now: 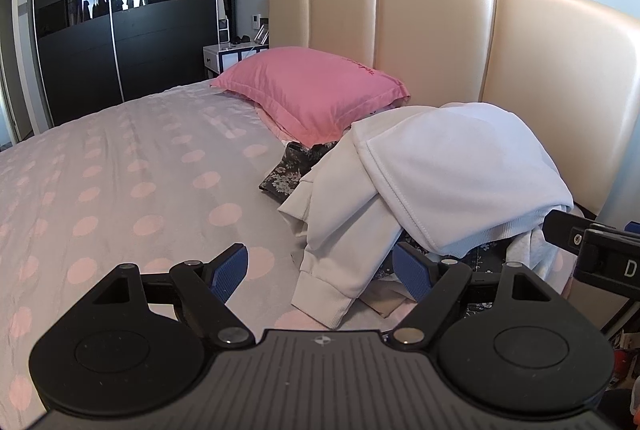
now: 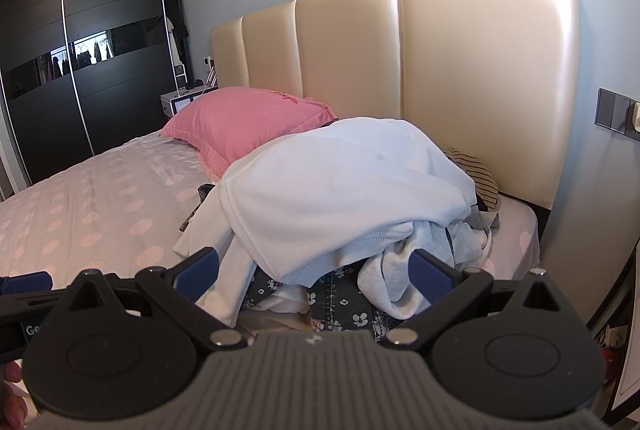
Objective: Fold clothes
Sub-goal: 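Move both tools toward the pile of white clothes by the headboard, then grasp the white sweatshirt with the right gripper and lift it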
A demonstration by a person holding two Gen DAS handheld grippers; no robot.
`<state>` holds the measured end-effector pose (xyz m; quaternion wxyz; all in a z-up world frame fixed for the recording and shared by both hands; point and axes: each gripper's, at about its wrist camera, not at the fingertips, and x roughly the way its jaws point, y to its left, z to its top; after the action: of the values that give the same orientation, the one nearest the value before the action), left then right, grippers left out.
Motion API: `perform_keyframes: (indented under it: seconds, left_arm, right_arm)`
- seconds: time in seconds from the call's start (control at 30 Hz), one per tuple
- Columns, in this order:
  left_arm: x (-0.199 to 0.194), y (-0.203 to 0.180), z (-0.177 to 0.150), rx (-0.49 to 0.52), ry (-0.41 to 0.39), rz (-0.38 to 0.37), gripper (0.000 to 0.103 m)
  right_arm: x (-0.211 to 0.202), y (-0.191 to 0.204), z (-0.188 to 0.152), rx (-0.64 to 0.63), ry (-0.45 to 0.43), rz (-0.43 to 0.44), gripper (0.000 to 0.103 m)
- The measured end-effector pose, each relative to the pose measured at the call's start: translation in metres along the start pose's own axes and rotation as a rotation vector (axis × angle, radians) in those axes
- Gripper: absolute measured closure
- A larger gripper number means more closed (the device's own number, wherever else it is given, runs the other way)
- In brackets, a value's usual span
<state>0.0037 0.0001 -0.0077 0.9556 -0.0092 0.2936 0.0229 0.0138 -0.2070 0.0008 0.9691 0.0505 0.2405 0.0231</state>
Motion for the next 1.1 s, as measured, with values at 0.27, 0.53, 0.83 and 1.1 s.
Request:
perform_keyframes:
  seconds: [0.27, 0.53, 0.83, 1.1]
  left_arm:
    - [0.003, 0.002, -0.001, 0.001, 0.015, 0.018, 0.023]
    - [0.009, 0.007, -0.004, 0.009, 0.034, 0.036, 0.023]
    - [0.022, 0.036, -0.009, -0.030, 0.076, 0.073, 0.023]
    - [0.038, 0.072, -0.014, -0.088, 0.122, 0.114, 0.023]
  right_arm:
    - [0.001, -0.001, -0.001, -0.002, 0.005, 0.006, 0.001]
    - [0.013, -0.006, 0.002, 0.013, 0.082, 0.055, 0.001]
    - [0.042, -0.015, 0.012, 0.015, 0.208, 0.182, 0.001]
    - [0.091, -0.009, 0.036, -0.210, 0.227, 0.136, 0.001]
